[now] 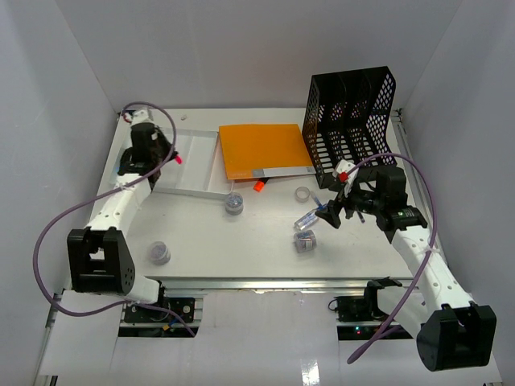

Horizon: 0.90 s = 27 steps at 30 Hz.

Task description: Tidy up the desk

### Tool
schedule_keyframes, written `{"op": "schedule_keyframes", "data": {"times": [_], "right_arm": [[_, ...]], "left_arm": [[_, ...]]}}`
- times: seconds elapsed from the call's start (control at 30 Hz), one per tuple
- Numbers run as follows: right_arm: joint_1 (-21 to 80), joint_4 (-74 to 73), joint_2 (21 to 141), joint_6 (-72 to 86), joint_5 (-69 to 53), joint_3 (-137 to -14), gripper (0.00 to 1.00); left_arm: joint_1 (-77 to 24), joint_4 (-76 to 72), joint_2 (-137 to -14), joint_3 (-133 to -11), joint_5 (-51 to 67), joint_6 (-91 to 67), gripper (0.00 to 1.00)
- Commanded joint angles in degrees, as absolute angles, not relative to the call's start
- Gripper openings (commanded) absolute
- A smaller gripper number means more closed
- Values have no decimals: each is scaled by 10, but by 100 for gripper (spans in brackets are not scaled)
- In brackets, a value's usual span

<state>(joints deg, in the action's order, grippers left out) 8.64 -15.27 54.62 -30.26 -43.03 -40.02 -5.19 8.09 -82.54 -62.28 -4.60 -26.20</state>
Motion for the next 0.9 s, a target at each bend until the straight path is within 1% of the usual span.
{"op": "schedule_keyframes", "data": {"times": [0.0, 0.1, 0.2, 0.4, 0.5, 0.6, 0.67, 0.73, 0.8, 0.83, 0.87], "right_arm": [[80, -156, 517, -313, -439, -395, 98], [74, -156, 512, -312, -441, -394, 98], [69, -157, 512, -313, -442, -394, 98], [62, -161, 509, -315, -446, -395, 98], [60, -162, 510, -316, -448, -396, 98], [59, -163, 514, -318, -450, -396, 98], [59, -166, 519, -318, -449, -396, 98], [59, -166, 521, -319, -446, -396, 98], [59, -166, 524, -320, -445, -396, 98], [59, -166, 526, -320, -445, -395, 98], [58, -166, 527, -320, -444, -395, 98]], "left_arm": [[64, 134, -847, -662, -136, -166, 10], [104, 127, -916, -687, -150, -153, 10], [119, 122, -979, -731, -181, -121, 10], [124, 128, -1068, -841, -212, -51, 11], [125, 139, -1122, -892, -245, -7, 12], [127, 140, -1150, -914, -251, 25, 13], [127, 141, -1163, -919, -247, 27, 15], [127, 147, -1174, -921, -239, 24, 24], [127, 152, -1177, -921, -229, 16, 41], [127, 155, -1176, -921, -223, 13, 53], [127, 159, -1173, -922, -215, 9, 62]]}}
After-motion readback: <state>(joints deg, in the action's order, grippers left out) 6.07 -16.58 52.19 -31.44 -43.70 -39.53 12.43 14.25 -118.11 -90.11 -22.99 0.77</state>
